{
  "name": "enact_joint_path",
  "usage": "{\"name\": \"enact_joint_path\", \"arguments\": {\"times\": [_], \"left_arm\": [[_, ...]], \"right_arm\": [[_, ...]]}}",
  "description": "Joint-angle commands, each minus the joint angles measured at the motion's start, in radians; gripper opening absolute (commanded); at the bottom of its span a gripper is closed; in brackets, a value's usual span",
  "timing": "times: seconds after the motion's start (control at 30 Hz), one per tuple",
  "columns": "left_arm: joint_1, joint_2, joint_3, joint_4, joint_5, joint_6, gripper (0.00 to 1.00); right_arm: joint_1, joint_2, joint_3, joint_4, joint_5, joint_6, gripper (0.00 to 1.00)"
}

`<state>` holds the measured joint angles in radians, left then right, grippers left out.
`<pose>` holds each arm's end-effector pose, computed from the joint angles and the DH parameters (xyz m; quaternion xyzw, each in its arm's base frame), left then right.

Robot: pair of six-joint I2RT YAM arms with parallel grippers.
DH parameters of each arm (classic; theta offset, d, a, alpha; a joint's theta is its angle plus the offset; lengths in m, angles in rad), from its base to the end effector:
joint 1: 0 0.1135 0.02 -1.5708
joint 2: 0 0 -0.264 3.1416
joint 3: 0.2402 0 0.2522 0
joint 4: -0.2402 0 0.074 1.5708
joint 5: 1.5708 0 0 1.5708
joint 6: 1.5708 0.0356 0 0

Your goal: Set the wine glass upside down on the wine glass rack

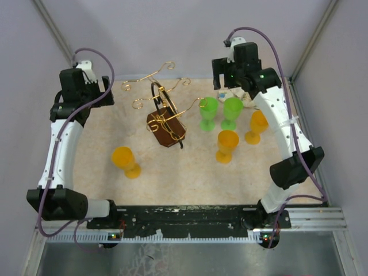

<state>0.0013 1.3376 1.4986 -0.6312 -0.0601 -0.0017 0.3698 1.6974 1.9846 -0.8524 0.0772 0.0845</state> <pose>0.2888 0.0025 0.4192 -0.0170 0.8520 0.0255 0.5227 0.3401 0.1289 0.4437 -0.1061 0.8693 0.0755 0.4768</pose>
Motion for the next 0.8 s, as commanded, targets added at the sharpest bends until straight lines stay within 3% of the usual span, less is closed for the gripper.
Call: {"name": "enact_joint_path", "arguments": {"times": [0.0, 0.3, 0.7, 0.77], "left_arm": [[0.039, 0.037, -0.053, -0.016, 0.027, -0.002, 1.0], [0.043, 0.075, -0.061, 0.017, 0.084, -0.015, 0.97], [0.043, 0.185, -0.093, 0.026, 0.114, 0.001, 0.64], [0.043, 0.193, -0.093, 0.033, 0.121, -0.002, 0.54]], "right_arm": [[-0.007, -0.077, 0.024, 0.016, -0.028, -0.022, 0.89], [-0.008, -0.146, -0.082, 0.054, -0.013, -0.03, 0.9], [-0.007, -0.165, -0.102, 0.049, -0.006, -0.031, 0.9], [-0.008, -0.169, -0.108, 0.05, -0.004, -0.032, 0.9]]}}
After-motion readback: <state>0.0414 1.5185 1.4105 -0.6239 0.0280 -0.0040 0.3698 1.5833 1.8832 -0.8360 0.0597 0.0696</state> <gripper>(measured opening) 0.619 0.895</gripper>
